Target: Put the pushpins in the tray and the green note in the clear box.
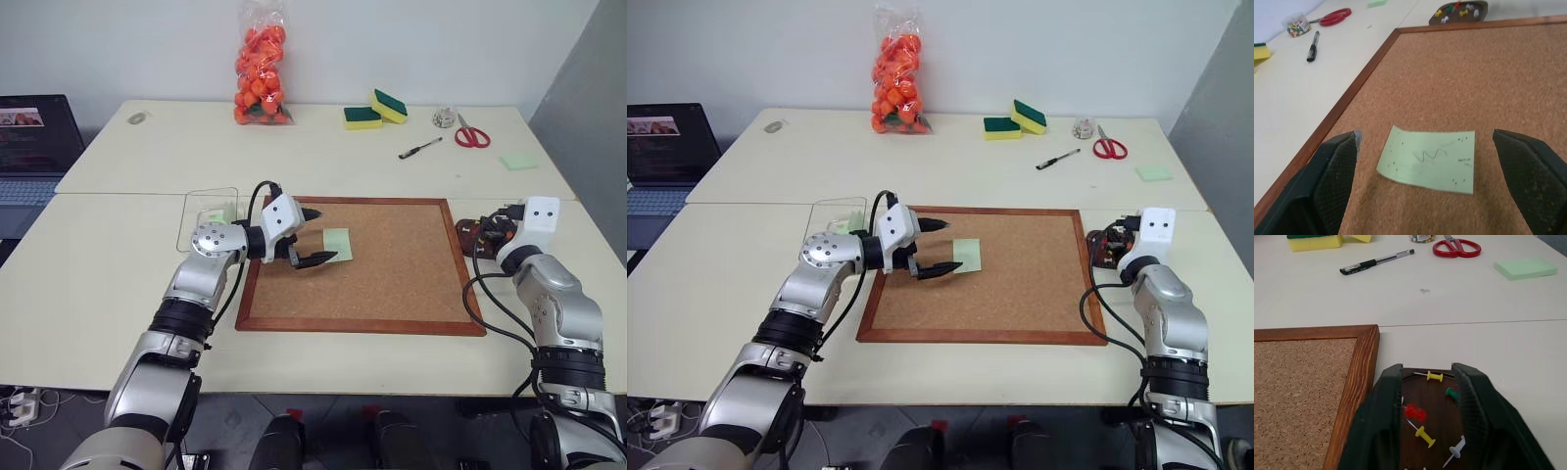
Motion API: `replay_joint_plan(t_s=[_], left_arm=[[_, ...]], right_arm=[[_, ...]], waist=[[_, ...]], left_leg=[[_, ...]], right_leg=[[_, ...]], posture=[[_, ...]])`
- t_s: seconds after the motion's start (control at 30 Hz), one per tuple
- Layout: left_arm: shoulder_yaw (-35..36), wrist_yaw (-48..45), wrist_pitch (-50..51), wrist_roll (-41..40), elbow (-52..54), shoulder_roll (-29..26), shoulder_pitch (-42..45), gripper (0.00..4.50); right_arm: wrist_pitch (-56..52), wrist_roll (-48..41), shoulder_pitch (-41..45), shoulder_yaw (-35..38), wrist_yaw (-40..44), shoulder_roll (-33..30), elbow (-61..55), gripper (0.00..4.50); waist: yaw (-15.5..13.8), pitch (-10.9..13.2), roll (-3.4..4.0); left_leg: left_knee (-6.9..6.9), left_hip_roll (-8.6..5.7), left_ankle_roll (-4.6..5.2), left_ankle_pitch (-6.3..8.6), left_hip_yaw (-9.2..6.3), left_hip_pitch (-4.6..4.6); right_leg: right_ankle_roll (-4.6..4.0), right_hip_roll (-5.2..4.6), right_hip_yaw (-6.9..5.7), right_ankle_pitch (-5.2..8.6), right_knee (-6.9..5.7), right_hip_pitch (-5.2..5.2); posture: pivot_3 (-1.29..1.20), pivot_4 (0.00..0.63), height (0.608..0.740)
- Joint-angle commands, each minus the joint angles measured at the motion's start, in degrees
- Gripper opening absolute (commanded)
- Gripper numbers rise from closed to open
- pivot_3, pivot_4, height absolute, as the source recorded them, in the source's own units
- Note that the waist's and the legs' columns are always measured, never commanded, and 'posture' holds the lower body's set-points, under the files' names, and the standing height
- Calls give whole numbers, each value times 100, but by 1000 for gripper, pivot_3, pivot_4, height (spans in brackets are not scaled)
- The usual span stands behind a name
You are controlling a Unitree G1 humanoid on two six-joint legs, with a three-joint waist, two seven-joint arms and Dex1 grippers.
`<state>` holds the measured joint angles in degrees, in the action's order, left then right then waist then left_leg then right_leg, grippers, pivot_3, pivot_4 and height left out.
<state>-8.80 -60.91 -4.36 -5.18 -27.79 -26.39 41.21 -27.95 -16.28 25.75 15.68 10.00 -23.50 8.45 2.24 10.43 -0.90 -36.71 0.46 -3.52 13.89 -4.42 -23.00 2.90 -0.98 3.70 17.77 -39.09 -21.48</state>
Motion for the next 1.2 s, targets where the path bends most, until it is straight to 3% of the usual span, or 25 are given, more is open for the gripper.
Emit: replay_joint_plan(t_s=[0.03,0.3,0.7,0.87,1.2], left_arm=[[-41,-71,-368,114,-5,-76,78,4500],[-62,-59,-468,239,-254,-4,98,4500],[-219,325,-743,595,-375,216,74,4500],[-117,263,-664,559,-574,0,231,4500],[-317,256,-799,653,-550,224,294,4500]], right_arm=[[240,19,129,124,30,-61,-74,2617],[316,-157,-33,190,98,-24,-548,4461],[-660,-985,-1350,-1015,1684,-348,-3203,4487],[-240,-402,-1369,-1699,1924,-595,-3268,4487],[-342,-532,-1307,-1776,2224,-553,-3373,4487]], waist=[[0,0,0],[-2,0,0],[-13,-1,1],[9,0,-1],[-43,0,-1]], left_leg=[[0,1,0,0,0,0],[0,1,0,0,1,0],[-3,1,2,1,-3,-1],[-9,2,2,1,-5,0],[-12,0,2,2,-9,-3]], right_leg=[[0,0,0,0,0,0],[0,0,1,0,-1,0],[0,0,-1,0,0,2],[1,3,-4,1,-1,4],[1,2,-8,0,0,5]], posture=[[0,150,740],[0,150,740],[0,150,740],[0,150,740],[0,150,740]])
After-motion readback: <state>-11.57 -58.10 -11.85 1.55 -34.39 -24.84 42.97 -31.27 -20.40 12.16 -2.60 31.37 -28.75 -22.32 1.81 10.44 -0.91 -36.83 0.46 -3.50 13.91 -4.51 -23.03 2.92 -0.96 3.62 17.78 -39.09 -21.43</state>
